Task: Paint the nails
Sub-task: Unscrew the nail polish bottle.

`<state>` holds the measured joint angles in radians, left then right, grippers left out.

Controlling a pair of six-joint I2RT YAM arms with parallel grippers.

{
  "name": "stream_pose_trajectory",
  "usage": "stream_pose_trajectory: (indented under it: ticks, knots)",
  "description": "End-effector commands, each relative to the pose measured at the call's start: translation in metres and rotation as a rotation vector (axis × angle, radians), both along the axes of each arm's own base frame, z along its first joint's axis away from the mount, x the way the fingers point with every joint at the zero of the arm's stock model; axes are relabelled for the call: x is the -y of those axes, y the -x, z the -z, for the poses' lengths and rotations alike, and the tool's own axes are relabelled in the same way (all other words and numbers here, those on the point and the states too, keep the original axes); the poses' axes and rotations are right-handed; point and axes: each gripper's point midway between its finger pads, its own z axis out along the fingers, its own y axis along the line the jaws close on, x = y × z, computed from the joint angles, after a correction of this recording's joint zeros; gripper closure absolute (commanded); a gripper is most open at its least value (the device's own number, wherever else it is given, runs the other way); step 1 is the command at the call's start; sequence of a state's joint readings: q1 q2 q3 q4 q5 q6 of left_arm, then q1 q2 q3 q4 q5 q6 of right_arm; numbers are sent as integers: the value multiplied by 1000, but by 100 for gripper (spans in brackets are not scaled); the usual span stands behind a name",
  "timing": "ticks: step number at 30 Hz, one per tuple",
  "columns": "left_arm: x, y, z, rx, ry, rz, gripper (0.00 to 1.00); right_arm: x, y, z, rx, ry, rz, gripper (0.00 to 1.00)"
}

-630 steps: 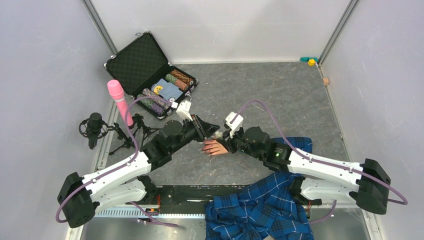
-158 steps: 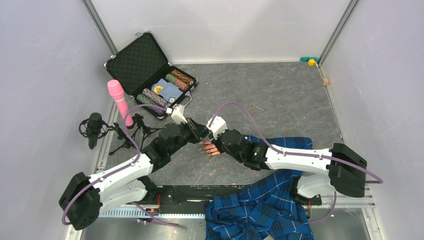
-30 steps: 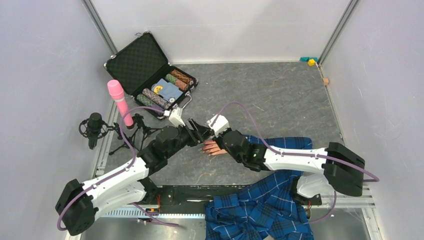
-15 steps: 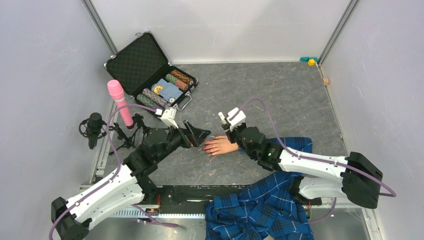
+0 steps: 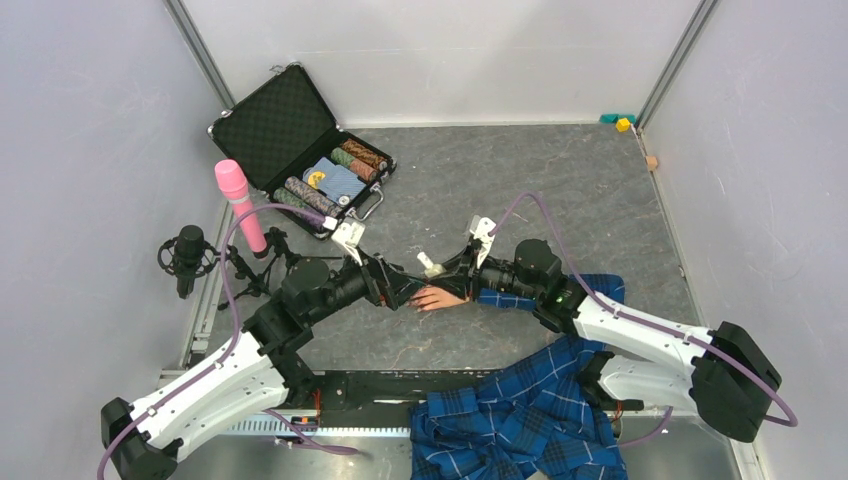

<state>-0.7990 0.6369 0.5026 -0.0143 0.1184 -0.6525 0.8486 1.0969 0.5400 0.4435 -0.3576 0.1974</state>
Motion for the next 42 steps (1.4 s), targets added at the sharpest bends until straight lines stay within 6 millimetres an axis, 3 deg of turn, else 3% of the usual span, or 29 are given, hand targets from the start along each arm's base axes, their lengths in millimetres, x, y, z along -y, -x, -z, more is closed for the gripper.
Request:
stream_pose_trajectory:
  ticks: [1,2,8,15,30,42]
  knots:
    - [13,14,-42,139,74,124,0,-15,44,-31,2,-126,-263,100]
    - [14,16,-44,143,83,137,1,-15,45,-32,-2,-128,-272,100]
    - [17,21,-49,157,119,169,29,-17,50,-27,-17,-120,-308,100]
    - [20,21,-46,142,122,177,44,-17,54,-29,-17,-123,-330,100]
    - [25,25,-38,112,121,212,53,-18,49,-27,-19,-116,-304,100]
    - [28,25,-29,88,107,224,50,-19,46,-27,-20,-115,-293,100]
